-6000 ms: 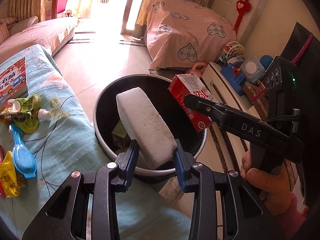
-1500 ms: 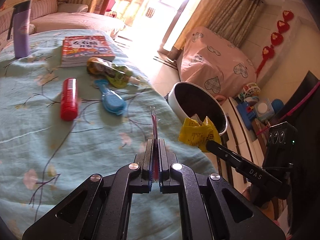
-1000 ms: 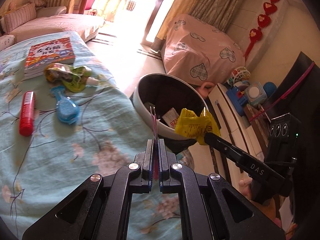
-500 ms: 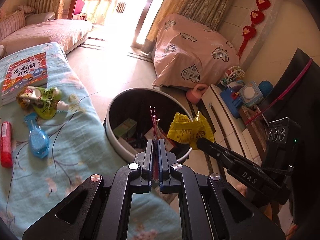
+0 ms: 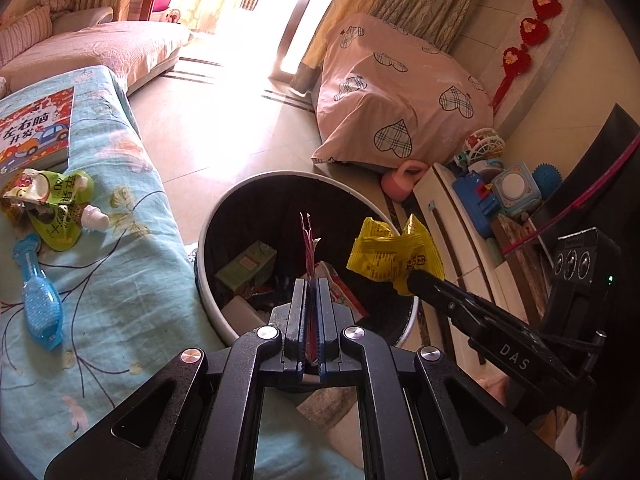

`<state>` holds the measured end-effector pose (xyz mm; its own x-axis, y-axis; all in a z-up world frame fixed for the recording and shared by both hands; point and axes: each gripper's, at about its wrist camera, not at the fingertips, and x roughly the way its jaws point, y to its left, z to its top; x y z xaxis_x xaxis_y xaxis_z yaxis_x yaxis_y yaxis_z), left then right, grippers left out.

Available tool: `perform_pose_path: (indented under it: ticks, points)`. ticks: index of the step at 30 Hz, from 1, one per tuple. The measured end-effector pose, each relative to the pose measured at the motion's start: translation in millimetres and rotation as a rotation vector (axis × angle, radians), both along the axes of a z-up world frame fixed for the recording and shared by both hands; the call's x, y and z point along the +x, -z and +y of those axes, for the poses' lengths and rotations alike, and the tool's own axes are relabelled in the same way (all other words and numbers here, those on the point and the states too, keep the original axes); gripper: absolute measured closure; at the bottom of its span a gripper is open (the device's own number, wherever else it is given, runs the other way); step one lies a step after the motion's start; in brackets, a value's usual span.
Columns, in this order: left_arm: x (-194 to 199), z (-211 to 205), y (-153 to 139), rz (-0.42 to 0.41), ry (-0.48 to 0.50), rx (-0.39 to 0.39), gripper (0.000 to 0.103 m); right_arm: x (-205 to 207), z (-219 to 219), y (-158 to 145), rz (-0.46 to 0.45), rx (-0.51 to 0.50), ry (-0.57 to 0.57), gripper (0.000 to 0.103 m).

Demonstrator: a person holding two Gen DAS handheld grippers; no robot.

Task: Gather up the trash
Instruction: 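Carry the pink bottle and yellow bag over the bin and release both, then grasp the red can with the left tool while the right tool grasps the blue plastic bottle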

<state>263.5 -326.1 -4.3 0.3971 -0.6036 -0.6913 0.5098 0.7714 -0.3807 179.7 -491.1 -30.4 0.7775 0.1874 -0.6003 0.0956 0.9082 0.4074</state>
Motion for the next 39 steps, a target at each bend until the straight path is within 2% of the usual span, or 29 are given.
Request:
perform_pose_path:
  ticks: [6,9,12,13,14,16,19,21,24,26,29,35,39]
  points:
    - [7.7,-9.2,10.7,0.032,0.011,0.019,0.1,10.5,-2.8,3.9,0.022,-0.015,-0.005,0.087]
    - [10.7,-13.1,14.3,0.048,0.011,0.036,0.098,15.0,-3.9,4.3,0.028,-0.019,-0.008,0.082]
    - [12.6,-13.2,16.8,0.071,0.011,0.034,0.081,16.9,-7.4,4.5,0.032,-0.014,-0.006,0.077]
    - [12.1,-11.2,16.6,0.068,0.004,0.03,0.072,16.4,-8.6,4.6,0.034,-0.012,-0.003,0.075]
    - [11.3,-8.9,16.5,0.065,-0.001,0.028,0.069,16.7,-10.9,5.0,0.034,-0.009,-0.001,0.074]
    - [10.7,-4.1,16.8,0.069,-0.009,0.024,0.065,14.7,-13.0,5.2,0.034,-0.003,0.006,0.072]
    - [6.7,4.9,16.0,0.069,-0.019,0.024,0.063,10.5,-13.3,6.1,0.03,0.007,0.017,0.062]
    - [2.7,13.1,13.9,0.064,-0.027,0.016,0.063,7.4,-11.6,5.4,0.028,0.013,0.019,0.062]
    - [-6.5,33.1,10.6,0.049,-0.061,0.002,0.063,1.4,-5.0,2.2,0.012,0.018,0.014,0.052]
    - [-13.7,48.7,9.6,0.035,-0.085,-0.002,0.063,-3.8,2.8,-1.3,-0.008,0.026,0.005,0.036]
    - [-24.4,75.7,10.5,0.015,-0.13,0.01,0.06,-10.3,17.9,-5.7,-0.031,0.038,-0.012,0.022]
    - [-39.7,133.0,12.8,-0.016,-0.223,0.035,0.055,-16.8,56.0,-10.1,-0.047,0.056,-0.071,0.018]
    - [-47.5,171.8,18.5,-0.021,-0.284,0.056,0.054,-16.5,81.7,-9.1,-0.042,0.05,-0.115,0.018]
